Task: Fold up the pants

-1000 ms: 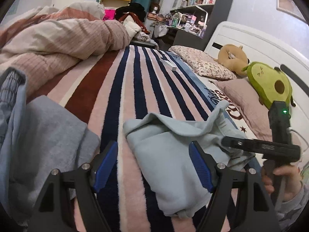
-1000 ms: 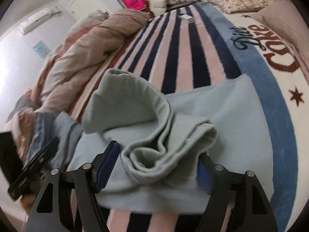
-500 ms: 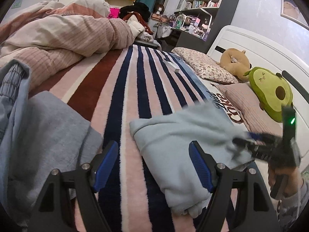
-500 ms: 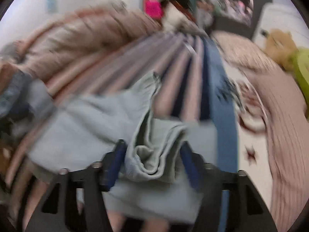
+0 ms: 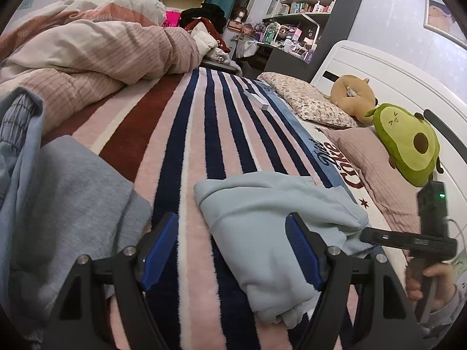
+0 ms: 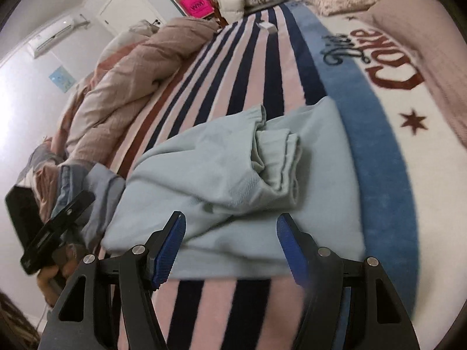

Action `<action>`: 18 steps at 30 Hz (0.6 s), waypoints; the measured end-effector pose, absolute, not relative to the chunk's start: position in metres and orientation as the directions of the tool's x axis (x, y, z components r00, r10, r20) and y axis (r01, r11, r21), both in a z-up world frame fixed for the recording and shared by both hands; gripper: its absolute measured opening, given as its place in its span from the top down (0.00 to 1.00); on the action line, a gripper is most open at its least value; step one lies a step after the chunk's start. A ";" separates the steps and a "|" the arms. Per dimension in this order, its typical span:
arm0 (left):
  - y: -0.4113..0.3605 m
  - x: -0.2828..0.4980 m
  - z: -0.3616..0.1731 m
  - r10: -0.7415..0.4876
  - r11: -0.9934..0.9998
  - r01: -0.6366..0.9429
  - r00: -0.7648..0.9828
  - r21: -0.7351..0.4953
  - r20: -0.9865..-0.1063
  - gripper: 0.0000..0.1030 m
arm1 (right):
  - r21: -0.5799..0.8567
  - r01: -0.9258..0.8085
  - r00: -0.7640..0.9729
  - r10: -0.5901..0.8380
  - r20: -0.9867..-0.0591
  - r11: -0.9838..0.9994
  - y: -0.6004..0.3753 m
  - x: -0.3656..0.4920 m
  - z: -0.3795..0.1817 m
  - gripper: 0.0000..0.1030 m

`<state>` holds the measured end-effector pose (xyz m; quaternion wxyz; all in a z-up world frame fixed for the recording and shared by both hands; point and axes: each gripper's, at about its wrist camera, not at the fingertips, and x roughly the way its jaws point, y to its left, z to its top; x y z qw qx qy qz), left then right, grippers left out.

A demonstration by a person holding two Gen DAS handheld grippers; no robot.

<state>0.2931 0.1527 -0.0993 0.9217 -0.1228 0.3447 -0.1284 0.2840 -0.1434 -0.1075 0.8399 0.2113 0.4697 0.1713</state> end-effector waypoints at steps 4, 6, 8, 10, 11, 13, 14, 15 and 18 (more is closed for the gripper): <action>0.154 0.292 -0.099 -0.323 0.934 0.144 0.729 -0.326 -0.603 0.30 | 0.556 -0.043 0.516 0.495 -0.699 0.830 -0.140 0.301 -0.122 0.35; 0.154 0.292 -0.099 -0.325 0.934 0.145 0.729 -0.328 -0.603 0.30 | 0.537 -0.043 0.544 0.471 -0.694 0.842 -0.132 0.306 -0.122 0.35; 0.153 0.292 -0.100 -0.326 0.933 0.144 0.727 -0.330 -0.604 0.30 | 0.527 -0.040 0.565 0.454 -0.688 0.849 -0.126 0.309 -0.120 0.35; 0.152 0.292 -0.100 -0.325 0.933 0.144 0.726 -0.329 -0.606 0.30 | 0.492 -0.021 0.599 0.405 -0.691 0.871 -0.122 0.313 -0.118 0.52; 0.152 0.291 -0.100 -0.323 0.934 0.142 0.726 -0.327 -0.607 0.30 | 0.456 -0.014 0.618 0.366 -0.696 0.890 -0.119 0.314 -0.116 0.67; 0.152 0.292 -0.100 -0.322 0.935 0.140 0.725 -0.327 -0.609 0.30 | 0.404 -0.036 0.659 0.326 -0.678 0.914 -0.113 0.314 -0.108 0.83; 0.152 0.292 -0.100 -0.323 0.934 0.140 0.725 -0.329 -0.608 0.30 | 0.389 -0.049 0.681 0.316 -0.661 0.920 -0.112 0.313 -0.102 0.86; 0.152 0.292 -0.101 -0.322 0.934 0.139 0.725 -0.329 -0.609 0.30 | 0.372 -0.075 0.710 0.311 -0.631 0.925 -0.109 0.310 -0.092 0.86; 0.152 0.292 -0.101 -0.319 0.935 0.137 0.726 -0.326 -0.610 0.30 | 0.295 -0.144 0.776 0.292 -0.558 0.945 -0.105 0.296 -0.064 0.86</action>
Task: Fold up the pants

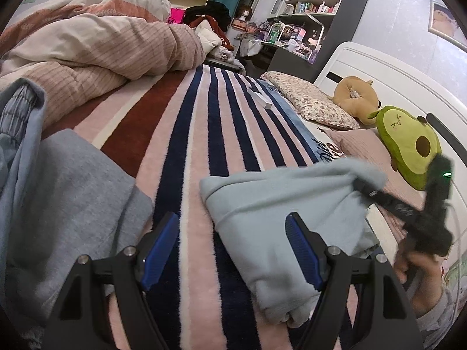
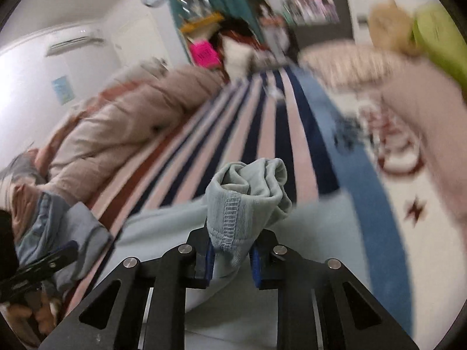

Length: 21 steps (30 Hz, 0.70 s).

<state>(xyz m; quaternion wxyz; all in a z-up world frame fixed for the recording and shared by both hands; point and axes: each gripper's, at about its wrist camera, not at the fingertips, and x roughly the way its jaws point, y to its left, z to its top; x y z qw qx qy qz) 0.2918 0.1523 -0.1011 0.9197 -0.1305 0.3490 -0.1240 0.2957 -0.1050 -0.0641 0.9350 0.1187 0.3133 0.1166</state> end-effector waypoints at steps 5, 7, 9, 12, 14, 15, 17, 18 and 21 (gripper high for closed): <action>0.152 0.291 -0.101 -0.323 0.935 0.143 0.724 -0.325 -0.610 0.30 | 0.196 -0.068 0.755 0.178 -0.630 0.978 -0.128 0.273 -0.067 0.85; 0.151 0.292 -0.102 -0.325 0.935 0.147 0.719 -0.323 -0.615 0.30 | 0.159 -0.017 0.708 0.124 -0.695 0.987 -0.144 0.268 -0.088 0.79; 0.148 0.294 -0.104 -0.330 0.935 0.153 0.709 -0.320 -0.624 0.30 | 0.196 0.008 0.628 0.148 -0.764 0.981 -0.159 0.266 -0.111 0.71; 0.144 0.296 -0.108 -0.346 0.931 0.166 0.691 -0.326 -0.635 0.30 | 0.246 0.047 0.643 0.159 -0.749 0.968 -0.176 0.259 -0.109 0.48; 0.142 0.298 -0.111 -0.359 0.926 0.170 0.678 -0.338 -0.642 0.30 | 0.238 0.069 0.682 0.128 -0.720 0.969 -0.183 0.257 -0.096 0.42; 0.141 0.299 -0.112 -0.367 0.923 0.173 0.671 -0.345 -0.644 0.30 | 0.228 0.074 0.697 0.113 -0.708 0.971 -0.185 0.257 -0.090 0.41; 0.137 0.301 -0.116 -0.389 0.914 0.187 0.652 -0.360 -0.650 0.30 | 0.205 0.077 0.724 0.087 -0.684 0.976 -0.186 0.261 -0.079 0.41; 0.134 0.301 -0.117 -0.401 0.909 0.193 0.642 -0.369 -0.654 0.30 | 0.203 0.073 0.731 0.086 -0.677 0.976 -0.186 0.264 -0.075 0.41; 0.125 0.305 -0.127 -0.452 0.886 0.216 0.596 -0.410 -0.663 0.30 | 0.221 0.058 0.730 0.110 -0.675 0.974 -0.188 0.280 -0.071 0.38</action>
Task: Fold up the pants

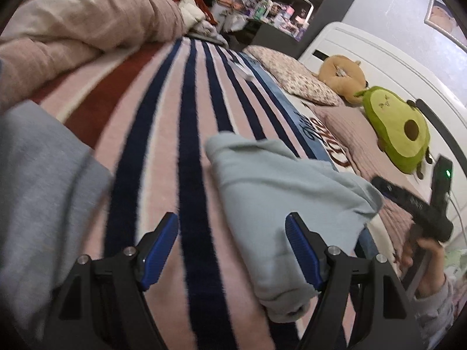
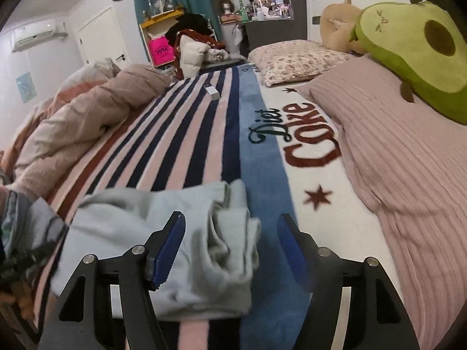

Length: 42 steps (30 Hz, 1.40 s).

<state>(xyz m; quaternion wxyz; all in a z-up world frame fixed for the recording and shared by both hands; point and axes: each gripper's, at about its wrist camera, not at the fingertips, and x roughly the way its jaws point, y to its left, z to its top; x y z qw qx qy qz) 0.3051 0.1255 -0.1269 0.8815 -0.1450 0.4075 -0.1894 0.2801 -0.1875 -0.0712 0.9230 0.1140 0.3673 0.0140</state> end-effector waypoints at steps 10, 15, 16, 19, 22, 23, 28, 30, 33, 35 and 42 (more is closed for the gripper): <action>0.090 0.314 -0.161 -0.595 0.801 0.256 0.433 -0.541 -0.677 0.62 | 0.338 0.024 0.564 0.266 -0.781 0.941 -0.173 0.296 -0.138 0.49; 0.083 0.303 -0.144 -0.546 0.838 0.300 0.473 -0.456 -0.691 0.83 | 0.317 -0.023 0.610 0.265 -0.747 0.948 -0.167 0.277 -0.120 0.76; 0.082 0.293 -0.135 -0.542 0.841 0.308 0.488 -0.446 -0.684 0.83 | 0.316 -0.032 0.616 0.268 -0.740 0.948 -0.166 0.271 -0.115 0.77; 0.090 0.265 -0.119 -0.542 0.840 0.292 0.494 -0.457 -0.680 0.83 | 0.373 -0.056 0.617 0.326 -0.716 0.926 -0.168 0.241 -0.094 0.77; 0.099 0.226 -0.106 -0.537 0.843 0.274 0.497 -0.463 -0.682 0.84 | 0.428 -0.086 0.581 0.394 -0.712 0.900 -0.166 0.198 -0.084 0.77; 0.102 0.207 -0.102 -0.531 0.846 0.274 0.494 -0.456 -0.688 0.84 | 0.436 -0.095 0.565 0.409 -0.716 0.895 -0.163 0.183 -0.085 0.77; 0.109 0.132 -0.107 -0.510 0.860 0.281 0.458 -0.426 -0.728 0.83 | 0.504 -0.104 0.501 0.483 -0.718 0.858 -0.155 0.108 -0.098 0.76; 0.111 0.111 -0.112 -0.519 0.854 0.284 0.434 -0.435 -0.736 0.82 | 0.518 -0.101 0.500 0.494 -0.711 0.849 -0.156 0.085 -0.103 0.76; 0.107 0.096 -0.116 -0.467 0.882 0.288 0.425 -0.373 -0.776 0.69 | 0.515 -0.088 0.516 0.481 -0.708 0.852 -0.159 0.063 -0.108 0.72; 0.110 0.095 -0.113 -0.408 0.910 0.270 0.452 -0.315 -0.793 0.54 | 0.495 -0.081 0.527 0.459 -0.715 0.865 -0.162 0.062 -0.109 0.63; 0.138 0.118 -0.077 -0.350 0.937 0.212 0.573 -0.279 -0.741 0.42 | 0.359 -0.100 0.619 0.341 -0.707 0.928 -0.175 0.065 -0.076 0.41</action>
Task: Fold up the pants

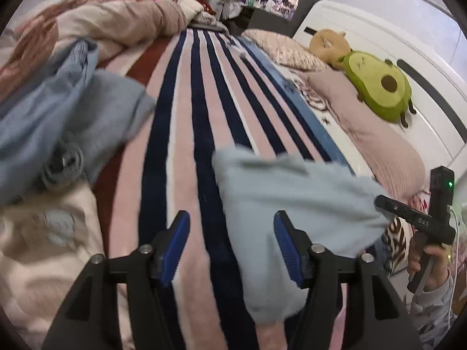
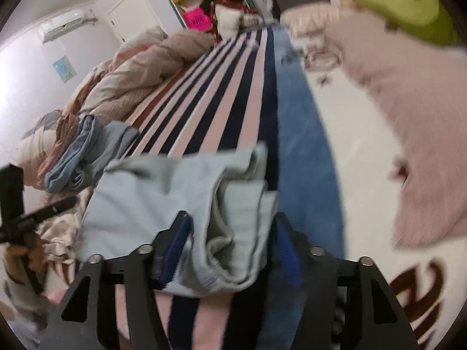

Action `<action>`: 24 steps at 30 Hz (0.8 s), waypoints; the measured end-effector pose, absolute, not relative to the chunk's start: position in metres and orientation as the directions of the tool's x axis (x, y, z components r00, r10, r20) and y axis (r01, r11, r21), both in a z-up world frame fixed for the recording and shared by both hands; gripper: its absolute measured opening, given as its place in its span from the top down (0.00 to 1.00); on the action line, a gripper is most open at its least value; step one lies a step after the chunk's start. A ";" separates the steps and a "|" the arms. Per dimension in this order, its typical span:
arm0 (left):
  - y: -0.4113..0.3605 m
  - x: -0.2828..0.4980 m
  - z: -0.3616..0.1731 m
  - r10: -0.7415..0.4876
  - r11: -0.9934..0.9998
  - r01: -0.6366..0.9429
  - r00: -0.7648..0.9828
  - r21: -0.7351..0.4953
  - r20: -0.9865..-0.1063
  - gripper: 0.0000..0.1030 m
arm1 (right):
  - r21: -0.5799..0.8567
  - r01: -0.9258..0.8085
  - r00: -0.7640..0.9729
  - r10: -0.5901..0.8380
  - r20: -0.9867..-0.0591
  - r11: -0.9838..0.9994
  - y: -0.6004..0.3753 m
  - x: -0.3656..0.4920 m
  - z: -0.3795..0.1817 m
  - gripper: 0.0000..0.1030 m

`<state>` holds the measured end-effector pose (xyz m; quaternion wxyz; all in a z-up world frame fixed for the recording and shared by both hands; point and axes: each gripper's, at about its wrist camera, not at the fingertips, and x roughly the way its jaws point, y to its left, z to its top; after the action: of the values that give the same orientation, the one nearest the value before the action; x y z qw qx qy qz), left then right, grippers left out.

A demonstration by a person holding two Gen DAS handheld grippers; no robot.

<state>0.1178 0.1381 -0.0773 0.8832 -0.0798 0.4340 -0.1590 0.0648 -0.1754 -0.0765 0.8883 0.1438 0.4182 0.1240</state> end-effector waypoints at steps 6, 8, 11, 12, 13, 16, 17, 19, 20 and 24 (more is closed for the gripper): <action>0.123 0.161 -0.111 -0.407 0.913 0.220 0.462 -0.343 -0.788 0.34 | 0.326 -0.134 0.583 0.340 -0.738 0.936 -0.171 0.098 -0.085 0.36; 0.119 0.169 -0.128 -0.424 0.906 0.202 0.429 -0.373 -0.798 0.34 | 0.385 -0.130 0.525 0.392 -0.755 0.914 -0.169 0.108 -0.106 0.35; 0.116 0.173 -0.145 -0.489 0.872 0.192 0.380 -0.450 -0.785 0.35 | 0.531 -0.115 0.457 0.519 -0.723 0.840 -0.170 0.115 -0.132 0.33; 0.116 0.173 -0.147 -0.499 0.866 0.190 0.377 -0.462 -0.780 0.37 | 0.553 -0.111 0.454 0.537 -0.711 0.826 -0.170 0.114 -0.137 0.33; 0.116 0.173 -0.147 -0.506 0.862 0.194 0.381 -0.468 -0.774 0.51 | 0.554 -0.111 0.466 0.536 -0.704 0.825 -0.169 0.114 -0.139 0.37; 0.118 0.174 -0.140 -0.532 0.845 0.193 0.403 -0.499 -0.744 0.77 | 0.566 -0.107 0.491 0.539 -0.685 0.817 -0.168 0.111 -0.136 0.66; 0.116 0.172 -0.137 -0.536 0.842 0.205 0.407 -0.498 -0.739 0.82 | 0.561 -0.108 0.500 0.533 -0.683 0.821 -0.168 0.109 -0.133 0.72; 0.115 0.164 -0.129 -0.546 0.837 0.219 0.416 -0.502 -0.728 0.83 | 0.553 -0.119 0.533 0.523 -0.665 0.824 -0.169 0.099 -0.121 0.76; 0.118 0.157 -0.122 -0.568 0.821 0.230 0.414 -0.523 -0.711 0.83 | 0.570 -0.120 0.541 0.535 -0.649 0.813 -0.173 0.093 -0.115 0.79; 0.122 0.128 -0.098 -0.599 0.800 0.276 0.416 -0.532 -0.685 0.83 | 0.616 -0.142 0.539 0.583 -0.608 0.774 -0.179 0.067 -0.097 0.80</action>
<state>0.1283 0.1218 -0.0980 0.8239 -0.1713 0.4706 -0.2654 0.0666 -0.1793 -0.0972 0.8387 0.2570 0.4288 0.2161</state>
